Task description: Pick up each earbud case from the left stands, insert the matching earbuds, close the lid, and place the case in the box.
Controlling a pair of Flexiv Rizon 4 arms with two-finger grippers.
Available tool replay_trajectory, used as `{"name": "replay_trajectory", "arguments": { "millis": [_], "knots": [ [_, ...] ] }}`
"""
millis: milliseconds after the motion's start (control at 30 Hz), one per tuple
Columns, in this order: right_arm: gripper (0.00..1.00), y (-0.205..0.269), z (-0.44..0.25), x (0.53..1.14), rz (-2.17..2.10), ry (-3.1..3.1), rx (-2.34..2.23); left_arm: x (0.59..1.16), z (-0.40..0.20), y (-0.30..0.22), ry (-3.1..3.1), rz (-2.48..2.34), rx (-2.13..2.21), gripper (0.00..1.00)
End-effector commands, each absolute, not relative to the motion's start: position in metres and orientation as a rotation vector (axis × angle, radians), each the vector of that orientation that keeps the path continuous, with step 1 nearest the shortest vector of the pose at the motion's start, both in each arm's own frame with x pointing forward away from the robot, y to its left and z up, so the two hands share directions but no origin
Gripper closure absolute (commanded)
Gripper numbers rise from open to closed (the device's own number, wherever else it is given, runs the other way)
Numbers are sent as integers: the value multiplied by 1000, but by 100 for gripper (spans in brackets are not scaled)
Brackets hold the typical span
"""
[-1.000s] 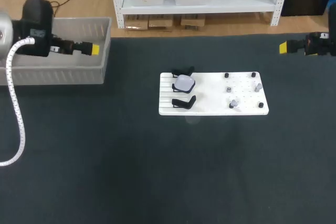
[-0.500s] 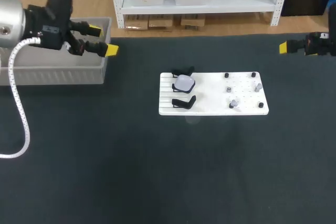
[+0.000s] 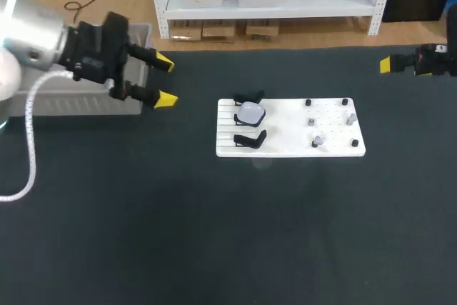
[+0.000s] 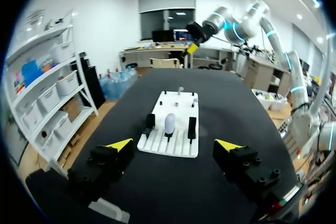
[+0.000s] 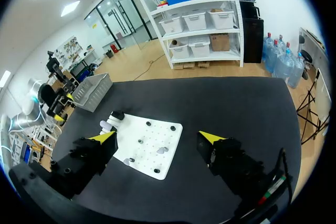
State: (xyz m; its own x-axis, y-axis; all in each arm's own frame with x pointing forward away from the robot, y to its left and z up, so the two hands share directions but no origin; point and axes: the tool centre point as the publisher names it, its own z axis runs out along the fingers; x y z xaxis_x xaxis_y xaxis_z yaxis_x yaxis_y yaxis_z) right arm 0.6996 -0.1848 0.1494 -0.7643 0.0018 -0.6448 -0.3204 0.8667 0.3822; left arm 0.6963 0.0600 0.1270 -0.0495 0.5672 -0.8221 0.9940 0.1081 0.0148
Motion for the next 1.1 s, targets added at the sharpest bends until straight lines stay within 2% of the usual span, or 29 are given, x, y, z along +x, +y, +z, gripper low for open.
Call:
{"name": "replay_trajectory", "arguments": {
  "millis": [33,767,900,1000,1100],
  "knots": [
    [0,-185,150,699,633,2372,-229,712,109,38,1680,-971,1684,0],
    [0,-185,150,699,633,2372,-229,718,51,-10,1667,-1073,1716,0],
    [0,-185,150,699,633,2372,-229,715,48,-19,1651,-1057,1722,7],
    [0,-185,150,699,633,2372,-229,712,45,-24,1646,-1058,1724,7],
    [0,-185,150,699,633,2372,-229,710,42,-27,1644,-1062,1720,13]
  ]
}}
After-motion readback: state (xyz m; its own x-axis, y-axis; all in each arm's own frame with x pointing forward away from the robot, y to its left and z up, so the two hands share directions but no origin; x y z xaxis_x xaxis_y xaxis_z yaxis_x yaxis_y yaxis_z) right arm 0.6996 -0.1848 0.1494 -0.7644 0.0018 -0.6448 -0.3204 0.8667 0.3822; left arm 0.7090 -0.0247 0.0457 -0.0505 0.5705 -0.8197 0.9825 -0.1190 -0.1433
